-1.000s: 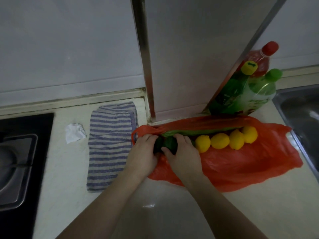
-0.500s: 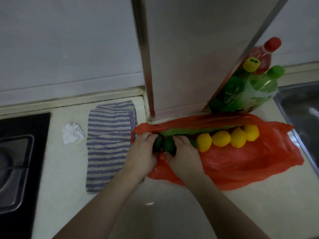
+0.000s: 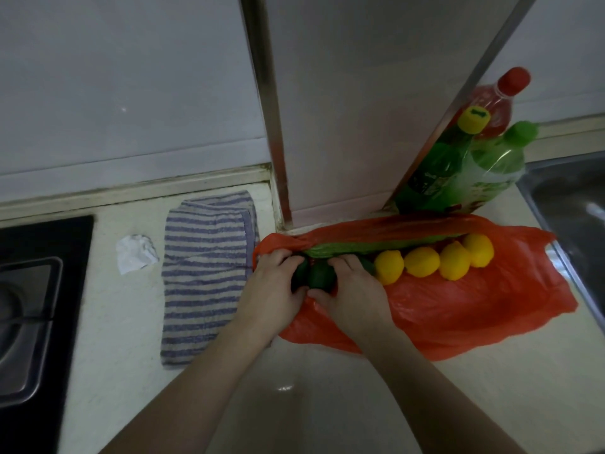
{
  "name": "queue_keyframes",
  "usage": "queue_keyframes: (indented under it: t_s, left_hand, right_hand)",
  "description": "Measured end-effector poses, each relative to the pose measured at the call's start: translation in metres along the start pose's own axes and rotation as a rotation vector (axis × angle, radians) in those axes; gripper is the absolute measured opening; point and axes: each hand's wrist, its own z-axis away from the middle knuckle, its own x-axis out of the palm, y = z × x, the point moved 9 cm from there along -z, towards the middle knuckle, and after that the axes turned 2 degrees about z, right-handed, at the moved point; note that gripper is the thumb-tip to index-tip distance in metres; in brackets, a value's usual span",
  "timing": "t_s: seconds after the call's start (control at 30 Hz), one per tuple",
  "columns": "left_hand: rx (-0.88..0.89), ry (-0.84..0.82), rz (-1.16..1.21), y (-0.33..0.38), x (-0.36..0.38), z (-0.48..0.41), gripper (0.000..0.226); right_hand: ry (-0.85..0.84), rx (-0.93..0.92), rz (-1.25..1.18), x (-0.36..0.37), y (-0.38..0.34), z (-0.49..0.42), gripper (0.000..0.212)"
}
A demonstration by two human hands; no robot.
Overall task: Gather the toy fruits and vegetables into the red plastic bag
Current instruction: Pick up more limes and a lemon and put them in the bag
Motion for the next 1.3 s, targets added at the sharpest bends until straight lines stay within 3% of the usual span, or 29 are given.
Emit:
queue_keyframes:
  t_s: [0.57, 1.1, 1.3]
  left_hand:
    - [0.013, -0.022, 0.005, 0.012, -0.010, 0.005, 0.061]
    - [0.156, 0.132, -0.139, 0.087, -0.095, 0.060, 0.054]
    - [0.106, 0.169, -0.186, 0.125, -0.110, 0.087, 0.053]
  right_hand:
    - [0.035, -0.011, -0.019, -0.019, 0.001, 0.011, 0.058]
    - [0.165, -0.133, 0.210, -0.128, -0.029, 0.079, 0.057]
    - [0.161, -0.188, 0.206, -0.168, -0.016, 0.112, 0.057]
